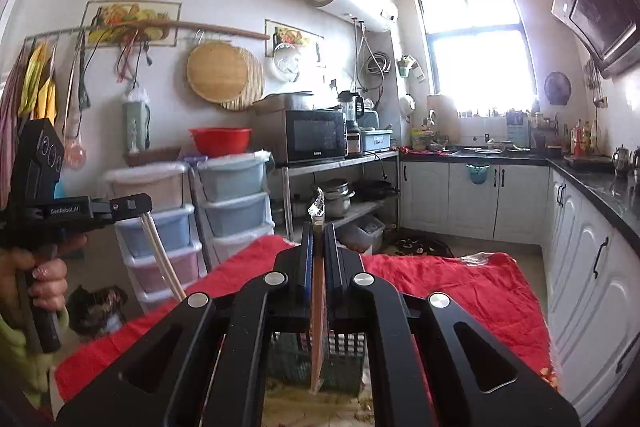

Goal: Organize utensils
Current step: 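Lift the held chopsticks with both tools and carry them above the green caddy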

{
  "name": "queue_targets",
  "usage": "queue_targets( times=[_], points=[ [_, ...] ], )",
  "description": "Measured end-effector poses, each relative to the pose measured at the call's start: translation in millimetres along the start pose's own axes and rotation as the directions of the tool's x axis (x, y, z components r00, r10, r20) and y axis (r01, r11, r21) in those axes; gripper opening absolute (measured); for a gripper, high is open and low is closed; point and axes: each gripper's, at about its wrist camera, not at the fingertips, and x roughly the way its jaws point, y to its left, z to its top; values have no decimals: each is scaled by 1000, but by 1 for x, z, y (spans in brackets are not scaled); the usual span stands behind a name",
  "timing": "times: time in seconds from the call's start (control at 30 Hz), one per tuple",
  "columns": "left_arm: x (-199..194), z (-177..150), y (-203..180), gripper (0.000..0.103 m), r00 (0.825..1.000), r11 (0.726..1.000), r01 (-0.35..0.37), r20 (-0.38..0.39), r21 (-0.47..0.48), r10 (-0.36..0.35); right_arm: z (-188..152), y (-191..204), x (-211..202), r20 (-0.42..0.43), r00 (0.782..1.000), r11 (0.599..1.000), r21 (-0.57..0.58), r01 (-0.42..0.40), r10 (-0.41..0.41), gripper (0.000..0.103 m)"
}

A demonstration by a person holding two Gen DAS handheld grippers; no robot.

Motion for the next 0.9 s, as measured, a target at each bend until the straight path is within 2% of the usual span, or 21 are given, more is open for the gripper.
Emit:
queue_targets(
  times=[0.2,0.4,0.67,0.9],
  points=[
    [17,27,-5,2,999,1000,-23,36,5,23,19,-6,16,45,999,1000,26,2,-3,5],
    [38,38,6,2,997,998,-63,45,-21,64,27,-10,27,85,996,1000,27,15,-18,5],
    [71,17,28,2,992,991,-124,2,-52,125,16,-10,50,83,995,998,9,59,-59,5],
    [80,-2,35,2,992,991,-122,-12,-47,122,-5,-20,69,41,996,995,61,75,-78,5]
  ],
)
